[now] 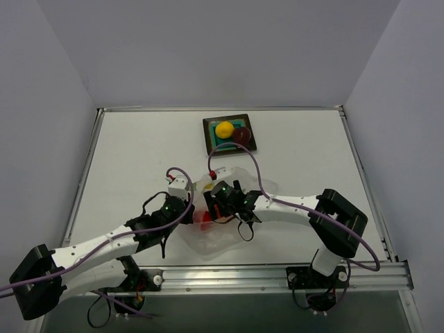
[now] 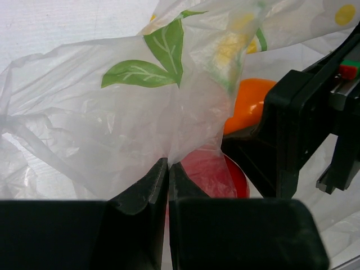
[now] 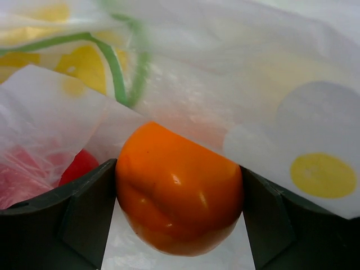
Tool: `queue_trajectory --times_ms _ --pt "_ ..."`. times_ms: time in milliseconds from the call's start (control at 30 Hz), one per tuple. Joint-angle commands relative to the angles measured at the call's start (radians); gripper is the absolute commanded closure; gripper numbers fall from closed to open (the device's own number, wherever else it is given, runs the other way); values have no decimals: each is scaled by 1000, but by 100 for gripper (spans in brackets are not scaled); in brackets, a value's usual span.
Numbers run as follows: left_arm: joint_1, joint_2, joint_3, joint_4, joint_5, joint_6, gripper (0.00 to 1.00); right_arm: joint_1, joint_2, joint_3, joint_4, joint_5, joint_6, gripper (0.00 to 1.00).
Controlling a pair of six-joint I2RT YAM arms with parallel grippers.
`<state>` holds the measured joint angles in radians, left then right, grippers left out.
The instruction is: Take the fake fruits out of the plastic bag
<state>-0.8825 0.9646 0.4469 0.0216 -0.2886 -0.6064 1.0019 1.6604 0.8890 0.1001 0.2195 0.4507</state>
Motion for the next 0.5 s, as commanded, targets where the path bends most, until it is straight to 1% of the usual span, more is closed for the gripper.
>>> queue_trajectory --times_ms 0,67,100,167,200,333,400,433,467 --pt "-6 -1 16 37 -4 -12 98 10 -95 7 4 43 29 56" --pt "-6 8 22 28 -4 -4 98 24 -161 -22 -2 35 48 62" --pt "-6 13 26 24 -3 0 97 32 -230 -31 -16 23 71 65" --pt "-6 31 33 18 -1 13 98 52 -293 -62 -39 8 97 66" --pt "-6 39 38 15 6 17 98 56 -354 -76 -55 -11 109 66" --pt "-9 49 64 5 14 34 98 64 -502 -134 -60 -64 158 67" --pt "-9 48 84 -3 14 45 97 60 -565 -142 -34 -106 149 69" --pt "-10 46 90 -8 12 48 98 58 -580 -137 -19 -159 141 69" --pt "-12 45 95 -15 14 53 98 57 -590 -131 12 -181 129 69"
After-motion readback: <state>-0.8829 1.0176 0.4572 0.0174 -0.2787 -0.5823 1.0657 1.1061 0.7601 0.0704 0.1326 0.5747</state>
